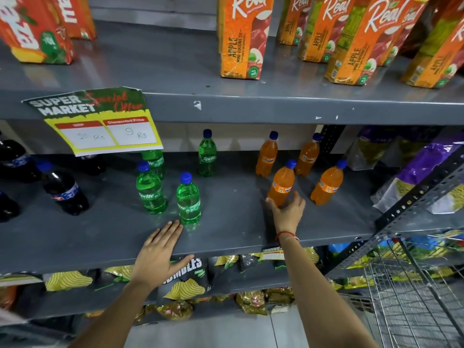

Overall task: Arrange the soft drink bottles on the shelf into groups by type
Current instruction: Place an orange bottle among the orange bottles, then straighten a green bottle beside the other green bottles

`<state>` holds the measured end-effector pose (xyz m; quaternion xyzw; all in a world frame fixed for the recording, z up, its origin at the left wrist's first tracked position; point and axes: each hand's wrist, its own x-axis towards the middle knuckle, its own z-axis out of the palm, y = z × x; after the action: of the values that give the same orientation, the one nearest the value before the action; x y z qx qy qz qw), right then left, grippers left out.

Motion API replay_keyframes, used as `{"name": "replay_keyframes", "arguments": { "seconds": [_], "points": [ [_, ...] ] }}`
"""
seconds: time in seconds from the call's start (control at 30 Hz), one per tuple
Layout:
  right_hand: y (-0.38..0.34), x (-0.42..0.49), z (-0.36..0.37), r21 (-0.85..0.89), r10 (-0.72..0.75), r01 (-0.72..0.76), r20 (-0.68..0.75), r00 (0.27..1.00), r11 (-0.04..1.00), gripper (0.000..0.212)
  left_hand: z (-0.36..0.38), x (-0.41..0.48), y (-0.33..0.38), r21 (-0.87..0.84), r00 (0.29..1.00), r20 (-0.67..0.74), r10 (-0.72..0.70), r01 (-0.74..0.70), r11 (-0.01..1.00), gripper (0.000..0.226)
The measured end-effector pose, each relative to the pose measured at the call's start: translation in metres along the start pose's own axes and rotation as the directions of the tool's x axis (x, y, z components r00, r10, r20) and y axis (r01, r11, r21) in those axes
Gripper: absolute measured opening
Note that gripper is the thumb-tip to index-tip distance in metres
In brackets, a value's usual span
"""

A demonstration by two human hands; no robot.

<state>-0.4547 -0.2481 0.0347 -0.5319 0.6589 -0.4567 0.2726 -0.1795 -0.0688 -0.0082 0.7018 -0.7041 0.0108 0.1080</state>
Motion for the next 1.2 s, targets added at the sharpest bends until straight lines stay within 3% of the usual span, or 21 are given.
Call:
{"name": "replay_keyframes", "arguments": {
  "seconds": [0.13, 0.27, 0.4, 0.57, 0.73, 0.97, 1.2],
  "points": [
    [-0.005, -0.051, 0.012, 0.057, -0.115, 0.118, -0.057, 0.992, 0.991, 0.064, -0.006, 0.0, -0.001, 0.036, 1.0, 0.027, 0.006, -0.007, 0.999, 0.086],
    [-0.024, -0.102, 0.045, 0.096, -0.213, 0.198, 0.193, 0.958, 0.975, 0.058, -0.012, -0.004, -0.01, 0.05, 0.998, 0.046, -0.031, 0.029, 0.998, 0.089],
    [-0.048, -0.13, 0.085, 0.094, -0.274, 0.259, 0.409, 0.87, 0.961, 0.073, -0.013, -0.006, -0.012, 0.058, 0.998, 0.063, -0.03, 0.026, 0.998, 0.089],
    [-0.066, -0.141, 0.115, 0.078, -0.246, 0.235, 0.39, 0.887, 0.969, 0.08, -0.01, -0.007, -0.014, 0.023, 0.998, 0.053, -0.02, 0.018, 1.0, 0.089],
    [-0.068, -0.136, 0.128, 0.033, -0.246, 0.25, 0.346, 0.905, 0.968, 0.054, -0.009, -0.007, -0.014, 0.013, 0.999, 0.045, -0.018, 0.017, 1.0, 0.09],
    [-0.071, -0.093, 0.115, -0.022, -0.253, 0.278, 0.351, 0.902, 0.96, 0.045, -0.006, -0.007, -0.015, 0.011, 1.0, 0.019, -0.004, 0.004, 1.0, 0.087],
    [-0.068, -0.056, 0.104, -0.073, -0.231, 0.297, 0.466, 0.854, 0.952, 0.047, -0.001, -0.008, -0.018, 0.025, 1.0, 0.009, 0.0, 0.0, 1.0, 0.084]
  ]
}}
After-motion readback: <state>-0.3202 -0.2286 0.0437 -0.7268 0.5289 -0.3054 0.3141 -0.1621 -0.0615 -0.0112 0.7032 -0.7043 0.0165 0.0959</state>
